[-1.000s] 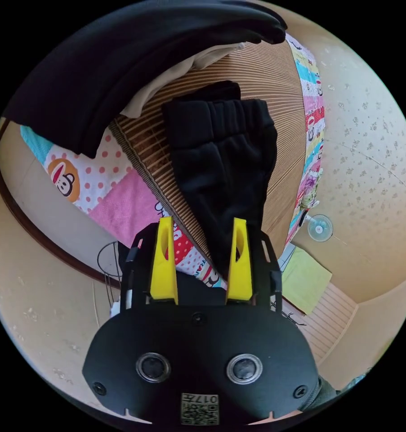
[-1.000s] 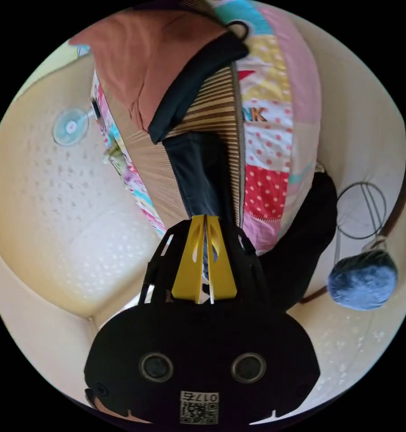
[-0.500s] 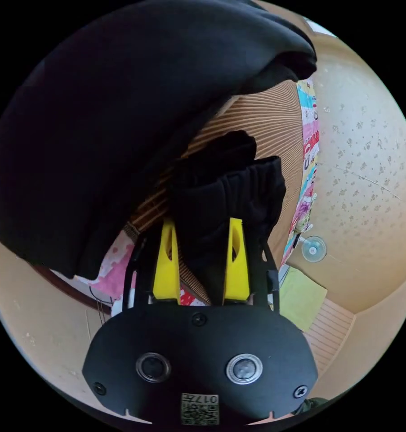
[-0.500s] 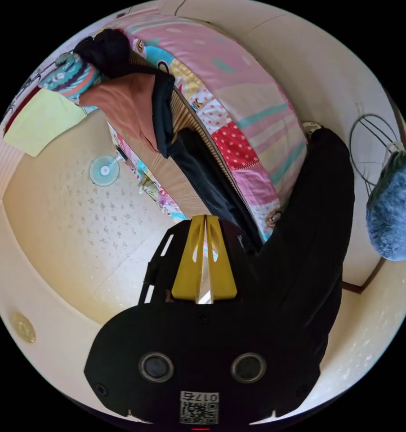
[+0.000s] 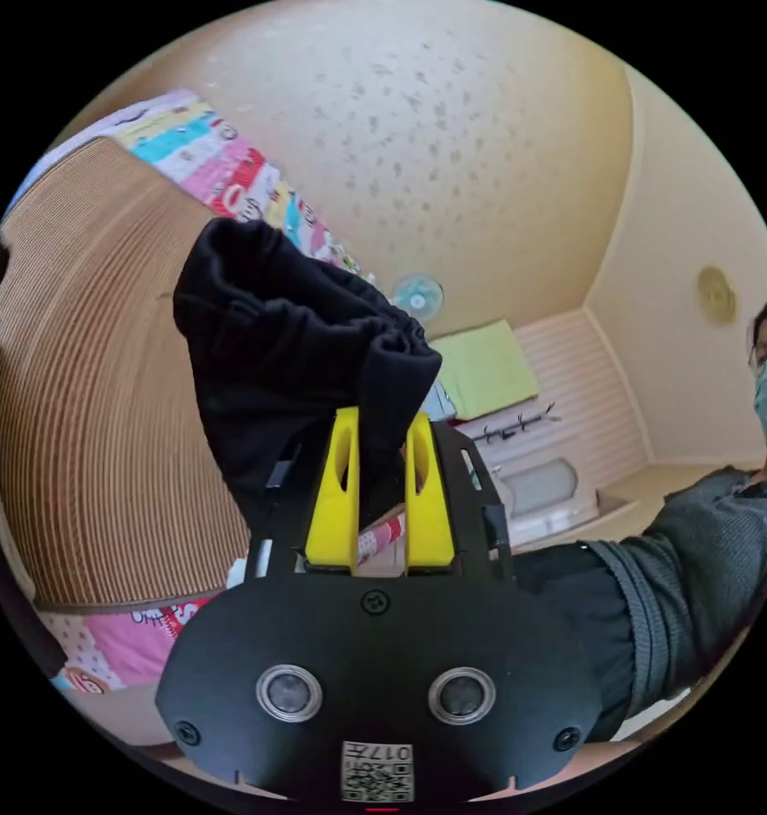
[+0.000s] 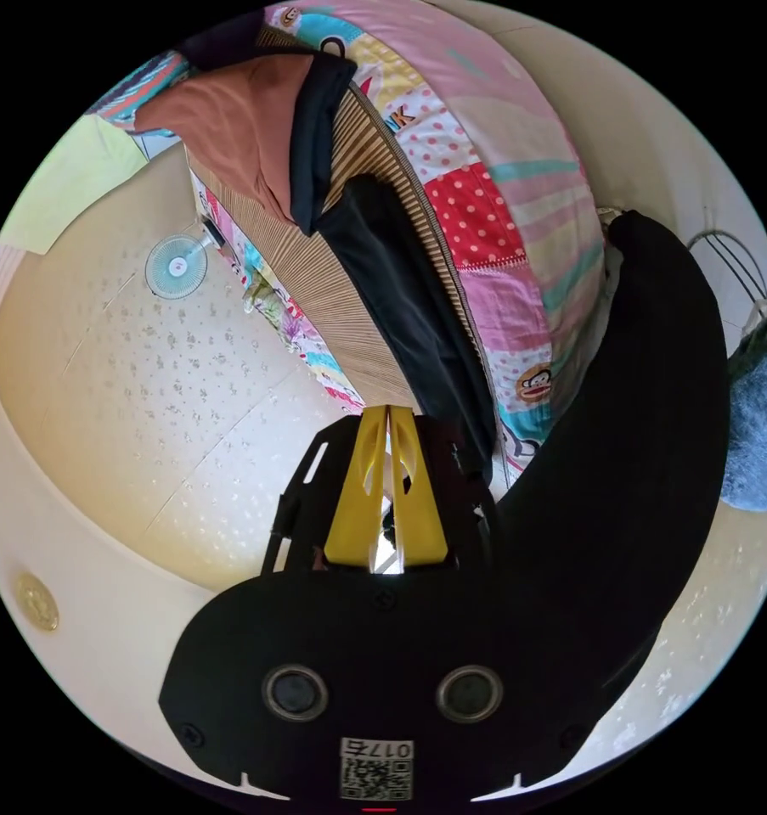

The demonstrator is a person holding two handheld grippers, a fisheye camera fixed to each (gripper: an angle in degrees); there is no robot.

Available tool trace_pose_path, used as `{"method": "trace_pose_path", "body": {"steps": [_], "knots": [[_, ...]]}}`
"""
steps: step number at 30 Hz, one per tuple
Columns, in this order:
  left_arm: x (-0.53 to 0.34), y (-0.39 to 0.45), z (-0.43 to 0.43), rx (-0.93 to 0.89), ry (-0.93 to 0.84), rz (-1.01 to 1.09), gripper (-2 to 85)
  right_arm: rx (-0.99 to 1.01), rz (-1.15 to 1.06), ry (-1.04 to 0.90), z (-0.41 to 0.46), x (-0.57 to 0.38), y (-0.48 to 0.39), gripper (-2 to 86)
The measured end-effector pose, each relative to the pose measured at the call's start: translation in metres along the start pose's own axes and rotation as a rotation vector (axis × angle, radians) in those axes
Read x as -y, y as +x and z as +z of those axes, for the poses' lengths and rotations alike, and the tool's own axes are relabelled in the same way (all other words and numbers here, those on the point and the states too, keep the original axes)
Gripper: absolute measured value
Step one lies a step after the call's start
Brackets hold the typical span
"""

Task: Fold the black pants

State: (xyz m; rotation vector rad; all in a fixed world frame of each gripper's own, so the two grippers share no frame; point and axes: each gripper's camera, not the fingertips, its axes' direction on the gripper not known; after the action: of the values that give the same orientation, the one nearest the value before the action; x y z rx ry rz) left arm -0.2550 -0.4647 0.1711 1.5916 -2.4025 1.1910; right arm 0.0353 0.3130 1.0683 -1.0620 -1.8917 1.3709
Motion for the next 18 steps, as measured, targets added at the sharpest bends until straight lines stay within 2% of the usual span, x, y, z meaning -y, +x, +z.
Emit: {"method": "trace_pose_path", "body": {"steps": [2, 3, 5, 8, 12, 16, 18], "knots": [[0.000, 0.050, 0.064, 0.027, -0.139, 0.123, 9.8, 0.020, -0.001, -0.010, 0.004, 0.011, -0.001, 0.4], [-0.002, 0.059, 0.081, 0.034, -0.175, 0.149, 10.4, 0.028, -0.003, -0.013, 0.004, 0.013, -0.002, 0.4], [-0.016, 0.078, 0.152, 0.029, -0.365, 0.172, 11.9, 0.052, -0.011, -0.020, 0.006, 0.024, -0.004, 0.4], [-0.040, 0.076, 0.210, -0.044, -0.548, 0.179, 8.1, 0.095, -0.031, -0.015, 0.004, 0.038, -0.004, 0.4], [-0.051, 0.049, 0.218, 0.099, -0.515, 0.083, 8.5, 0.080, -0.098, -0.042, 0.003, 0.047, -0.007, 0.4], [-0.055, 0.009, 0.207, 0.267, -0.421, -0.027, 8.7, -0.205, -0.109, -0.207, 0.030, 0.047, -0.013, 0.4], [-0.065, -0.019, 0.219, 0.368, -0.484, -0.078, 8.2, -0.296, -0.142, -0.289, 0.050, 0.049, -0.017, 0.4]]}}
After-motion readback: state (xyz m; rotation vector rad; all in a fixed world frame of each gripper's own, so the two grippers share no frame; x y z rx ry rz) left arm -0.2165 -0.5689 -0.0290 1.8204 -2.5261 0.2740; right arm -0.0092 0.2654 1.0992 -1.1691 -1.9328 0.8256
